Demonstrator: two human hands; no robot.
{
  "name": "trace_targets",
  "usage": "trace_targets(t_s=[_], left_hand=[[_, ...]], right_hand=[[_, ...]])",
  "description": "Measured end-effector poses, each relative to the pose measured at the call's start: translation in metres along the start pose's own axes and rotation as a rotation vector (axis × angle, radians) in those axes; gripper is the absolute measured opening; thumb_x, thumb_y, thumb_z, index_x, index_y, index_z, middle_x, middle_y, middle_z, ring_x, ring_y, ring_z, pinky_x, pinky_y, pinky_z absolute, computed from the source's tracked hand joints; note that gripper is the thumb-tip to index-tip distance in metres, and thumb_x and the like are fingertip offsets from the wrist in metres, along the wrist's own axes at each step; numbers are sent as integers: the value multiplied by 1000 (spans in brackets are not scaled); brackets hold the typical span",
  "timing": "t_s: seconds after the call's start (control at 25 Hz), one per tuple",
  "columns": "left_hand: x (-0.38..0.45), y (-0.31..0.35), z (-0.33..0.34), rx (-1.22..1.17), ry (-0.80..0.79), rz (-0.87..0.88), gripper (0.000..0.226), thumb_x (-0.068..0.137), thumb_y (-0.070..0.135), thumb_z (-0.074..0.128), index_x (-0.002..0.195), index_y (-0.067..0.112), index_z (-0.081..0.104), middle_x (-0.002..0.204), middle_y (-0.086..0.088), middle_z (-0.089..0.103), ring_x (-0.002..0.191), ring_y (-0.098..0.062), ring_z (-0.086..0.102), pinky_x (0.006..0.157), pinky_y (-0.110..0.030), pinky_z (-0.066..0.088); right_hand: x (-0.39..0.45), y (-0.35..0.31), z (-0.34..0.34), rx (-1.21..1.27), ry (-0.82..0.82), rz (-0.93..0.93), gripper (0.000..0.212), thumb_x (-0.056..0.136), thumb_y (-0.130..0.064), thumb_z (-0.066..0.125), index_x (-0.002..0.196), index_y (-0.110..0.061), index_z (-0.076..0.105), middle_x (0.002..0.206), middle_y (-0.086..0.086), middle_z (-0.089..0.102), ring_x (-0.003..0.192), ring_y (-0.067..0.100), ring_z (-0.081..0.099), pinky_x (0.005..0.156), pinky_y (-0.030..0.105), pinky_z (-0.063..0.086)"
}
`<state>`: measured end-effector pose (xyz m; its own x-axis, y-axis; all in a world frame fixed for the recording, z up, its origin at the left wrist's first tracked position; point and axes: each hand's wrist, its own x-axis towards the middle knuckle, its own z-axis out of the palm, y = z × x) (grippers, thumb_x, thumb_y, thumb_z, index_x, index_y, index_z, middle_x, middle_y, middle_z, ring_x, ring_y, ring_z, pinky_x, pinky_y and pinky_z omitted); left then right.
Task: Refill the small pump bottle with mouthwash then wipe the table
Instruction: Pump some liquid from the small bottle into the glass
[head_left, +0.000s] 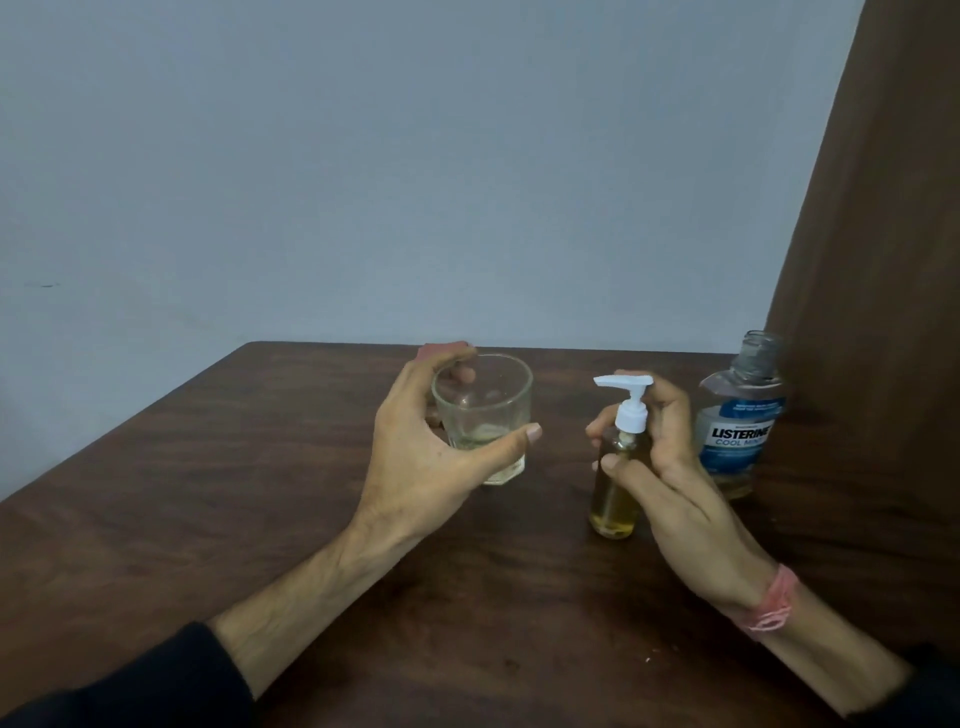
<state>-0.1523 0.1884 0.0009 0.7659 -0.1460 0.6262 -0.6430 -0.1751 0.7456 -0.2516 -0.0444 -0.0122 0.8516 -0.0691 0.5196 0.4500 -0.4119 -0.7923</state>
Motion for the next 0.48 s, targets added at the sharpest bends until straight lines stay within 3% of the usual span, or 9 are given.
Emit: trace_targets(t_s=[0.08, 0.24, 0.36, 0.48], left_hand=[[21, -1, 5, 50, -6, -102, 92, 64, 57, 108, 144, 38, 67, 133, 14, 75, 123, -9, 75, 103, -38, 67], [86, -15, 31, 135, 7, -230, 104, 56, 58, 110, 147, 31, 67, 125, 17, 76, 114, -9, 77, 106, -39, 66], [130, -35, 56, 244, 1, -279, 113, 50, 60, 109, 149, 27, 66, 129, 15, 75, 113, -13, 76, 104, -47, 66], [165, -54, 80, 326, -7, -326, 112, 55, 51, 112, 151, 20, 64, 138, 4, 76, 120, -20, 75, 108, -43, 63]], right_hand=[[1, 0, 1, -6, -21, 14, 50, 111, -12, 59, 149, -37, 39, 127, -11, 65, 131, 14, 64, 116, 50, 52], [3, 1, -1, 24, -24, 55, 47, 108, -12, 64, 145, -36, 46, 133, -13, 68, 136, 11, 65, 119, 49, 52], [5, 3, -3, 12, -26, 84, 50, 107, -15, 66, 146, -40, 46, 135, -16, 68, 138, 6, 63, 119, 43, 51], [5, 6, -5, 2, -15, 79, 52, 106, -17, 67, 144, -46, 46, 134, -20, 67, 134, 1, 63, 107, 26, 55]])
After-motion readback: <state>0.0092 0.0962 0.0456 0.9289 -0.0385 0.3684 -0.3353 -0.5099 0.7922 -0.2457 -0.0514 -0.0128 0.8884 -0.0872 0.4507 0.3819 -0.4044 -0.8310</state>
